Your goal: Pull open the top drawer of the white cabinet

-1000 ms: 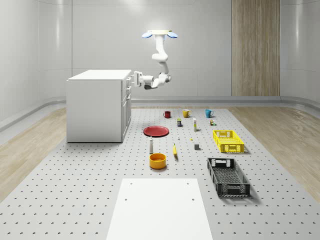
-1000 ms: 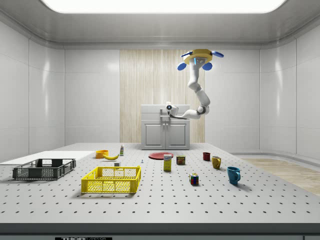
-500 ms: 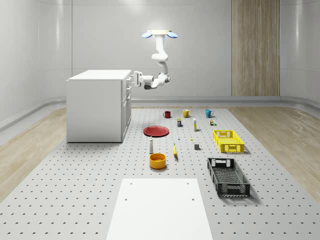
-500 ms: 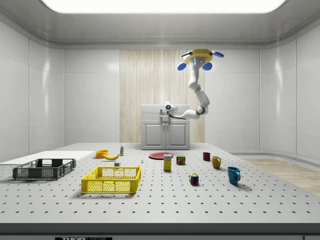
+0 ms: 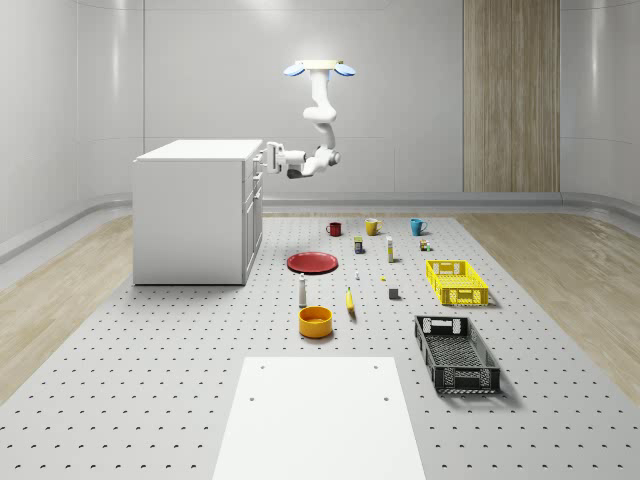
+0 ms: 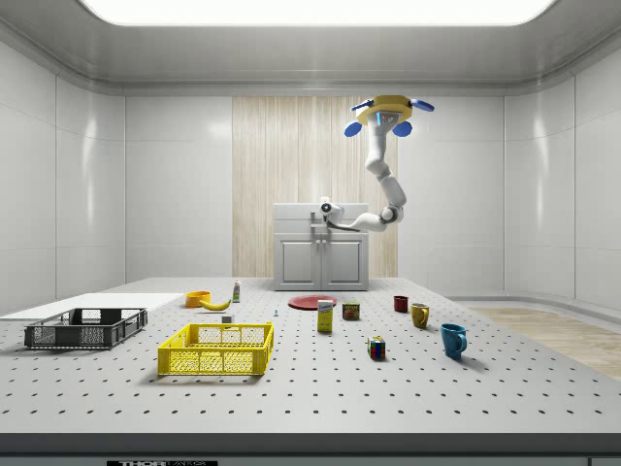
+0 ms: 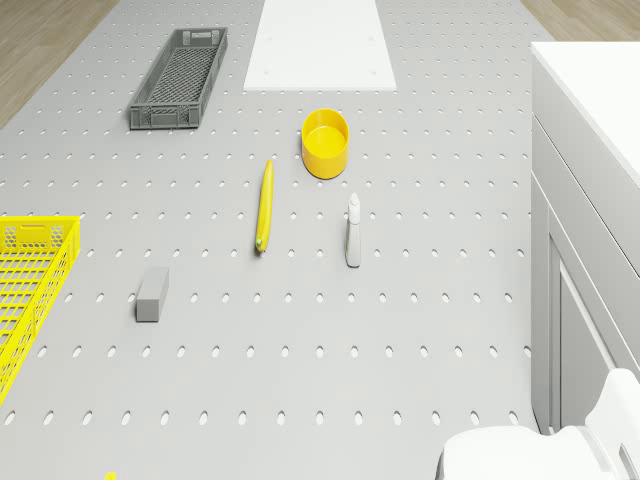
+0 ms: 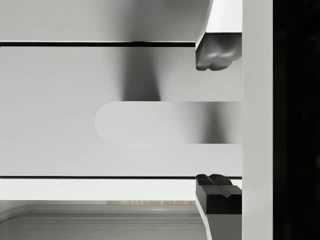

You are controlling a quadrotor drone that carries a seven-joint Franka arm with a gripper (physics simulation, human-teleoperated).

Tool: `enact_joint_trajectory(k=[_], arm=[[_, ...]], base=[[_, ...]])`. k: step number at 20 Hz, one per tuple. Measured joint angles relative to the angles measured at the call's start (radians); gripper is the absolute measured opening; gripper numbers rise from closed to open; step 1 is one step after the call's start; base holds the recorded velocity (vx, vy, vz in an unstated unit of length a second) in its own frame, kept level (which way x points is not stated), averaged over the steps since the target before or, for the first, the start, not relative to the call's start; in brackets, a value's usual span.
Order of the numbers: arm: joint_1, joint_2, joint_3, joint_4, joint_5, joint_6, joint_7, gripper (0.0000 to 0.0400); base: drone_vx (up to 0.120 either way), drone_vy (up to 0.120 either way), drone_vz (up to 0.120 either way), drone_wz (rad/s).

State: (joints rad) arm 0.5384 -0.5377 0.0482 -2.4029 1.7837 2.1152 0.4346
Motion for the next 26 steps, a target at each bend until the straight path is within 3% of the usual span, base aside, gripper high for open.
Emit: enact_joint_trajectory(k=[3,6,11,26], arm=[[-0.006,0.007,0.012,0.006,0.008,0.003,-0.002,0.0289],[-0.013,0.011,0.022,0.009,0.014,0.002,-0.003,0.0192],[-0.025,0.013,0.034,0.011,0.019,-0.001,-0.003,0.013],[-0.064,-0.023,0.023,-0.019,-0.013,-0.046,0.016,0.0121]], base=[[0.0,0.0,0.0,0.0],[0.0,0.0,0.0,0.0],[0.0,0.0,0.0,0.0],[0.0,0.0,0.0,0.0]])
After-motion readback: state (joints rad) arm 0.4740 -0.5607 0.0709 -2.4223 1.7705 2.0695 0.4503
